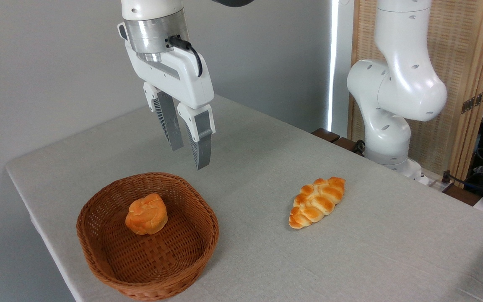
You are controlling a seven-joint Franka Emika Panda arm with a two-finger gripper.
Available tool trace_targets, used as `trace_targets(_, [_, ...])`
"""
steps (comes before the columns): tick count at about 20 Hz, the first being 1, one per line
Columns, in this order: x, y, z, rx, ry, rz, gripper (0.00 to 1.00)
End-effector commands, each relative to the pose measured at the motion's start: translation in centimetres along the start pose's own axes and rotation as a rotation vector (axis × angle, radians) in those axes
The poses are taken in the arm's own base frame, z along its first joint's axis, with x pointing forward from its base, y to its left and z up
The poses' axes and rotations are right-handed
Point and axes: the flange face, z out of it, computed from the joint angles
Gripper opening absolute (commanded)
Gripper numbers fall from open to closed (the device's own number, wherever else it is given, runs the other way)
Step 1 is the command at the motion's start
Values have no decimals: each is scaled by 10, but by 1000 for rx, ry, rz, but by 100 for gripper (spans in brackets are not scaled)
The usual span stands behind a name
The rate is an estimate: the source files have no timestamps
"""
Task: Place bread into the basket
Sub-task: 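Move the open gripper toward the braided bread roll on the table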
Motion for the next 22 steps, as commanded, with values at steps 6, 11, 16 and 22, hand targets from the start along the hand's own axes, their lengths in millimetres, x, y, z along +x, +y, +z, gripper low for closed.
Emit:
trace_targets(6, [-12, -4, -3, -1, 3, -4, 100])
trace_targets(11, [-17, 0, 1, -9, -6, -12, 100])
trace_targets(16, [-55, 13, 14, -22, -21, -25, 100])
trace_targets(22, [-101, 27, 44, -27, -8, -57, 100])
